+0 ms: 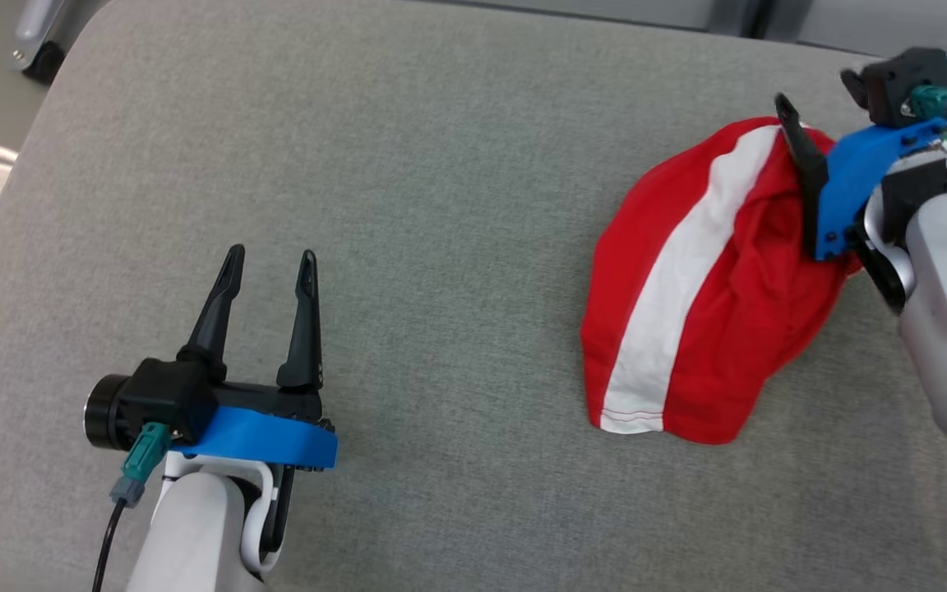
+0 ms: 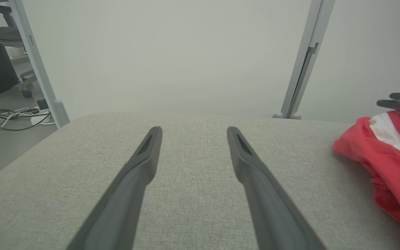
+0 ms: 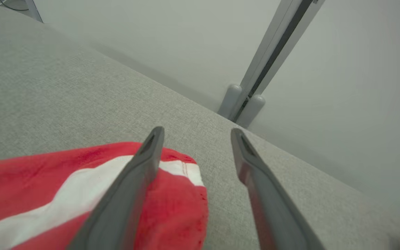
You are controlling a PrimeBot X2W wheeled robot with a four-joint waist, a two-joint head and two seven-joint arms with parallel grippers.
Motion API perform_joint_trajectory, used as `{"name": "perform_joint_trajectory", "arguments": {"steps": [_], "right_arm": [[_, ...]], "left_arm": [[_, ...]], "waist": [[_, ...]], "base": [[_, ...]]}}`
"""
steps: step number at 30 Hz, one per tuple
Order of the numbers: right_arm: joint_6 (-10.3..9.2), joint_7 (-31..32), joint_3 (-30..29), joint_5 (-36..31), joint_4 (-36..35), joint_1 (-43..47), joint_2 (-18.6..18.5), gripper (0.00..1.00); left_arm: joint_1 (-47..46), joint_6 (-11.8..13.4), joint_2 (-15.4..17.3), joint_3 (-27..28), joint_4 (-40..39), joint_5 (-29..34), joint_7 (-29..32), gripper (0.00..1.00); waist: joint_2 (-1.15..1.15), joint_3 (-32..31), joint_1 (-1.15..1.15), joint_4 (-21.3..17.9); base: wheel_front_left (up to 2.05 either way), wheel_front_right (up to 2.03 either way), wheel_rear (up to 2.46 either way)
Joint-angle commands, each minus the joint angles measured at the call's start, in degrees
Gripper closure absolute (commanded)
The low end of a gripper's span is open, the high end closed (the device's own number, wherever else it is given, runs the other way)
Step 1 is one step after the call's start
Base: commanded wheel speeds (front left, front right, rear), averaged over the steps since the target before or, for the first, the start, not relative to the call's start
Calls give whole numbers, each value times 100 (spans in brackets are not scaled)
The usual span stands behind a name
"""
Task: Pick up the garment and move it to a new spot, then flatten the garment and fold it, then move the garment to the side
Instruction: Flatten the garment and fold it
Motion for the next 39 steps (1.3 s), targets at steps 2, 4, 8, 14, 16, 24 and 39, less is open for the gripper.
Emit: {"name": "perform_joint_trajectory", "arguments": {"steps": [2, 4, 8, 14, 16, 24, 39], "right_arm": [[1, 28, 100, 43, 343, -117, -28, 0], [1, 69, 186, 51, 665, -120, -76, 0], [1, 116, 299, 137, 1165, -20, -29, 0], [1, 102, 480, 360, 1435, 188, 170, 95], [0, -56, 528, 423, 1415, 142, 157, 100], [0, -923, 613, 751, 1285, -52, -95, 100], [1, -1322, 567, 1044, 439, -134, -489, 100]], "left_arm": [[-151, -7, -9, -52, 2, -40, -26, 0], [-190, -7, -11, -106, -3, -103, -25, 0], [-232, -7, -12, -156, 13, -156, -26, 0], [-183, -3, -12, -106, 34, -113, -26, 0], [-175, -1, -14, -94, 39, -106, -25, 0], [36, -2, -13, 35, 53, -53, -25, 0], [411, -6, -11, 262, -62, 94, -26, 0]], "waist": [[-1, 161, -2, 183], [-1, 193, -2, 237], [-1, 191, -2, 292], [-1, 113, -2, 229], [-1, 82, -2, 182], [-1, -344, -2, -45], [-1, -977, -2, -428]], "base": [[0, 0, 0], [0, 0, 0], [0, 0, 0], [0, 0, 0], [0, 0, 0], [0, 0, 0], [0, 0, 0]]}}
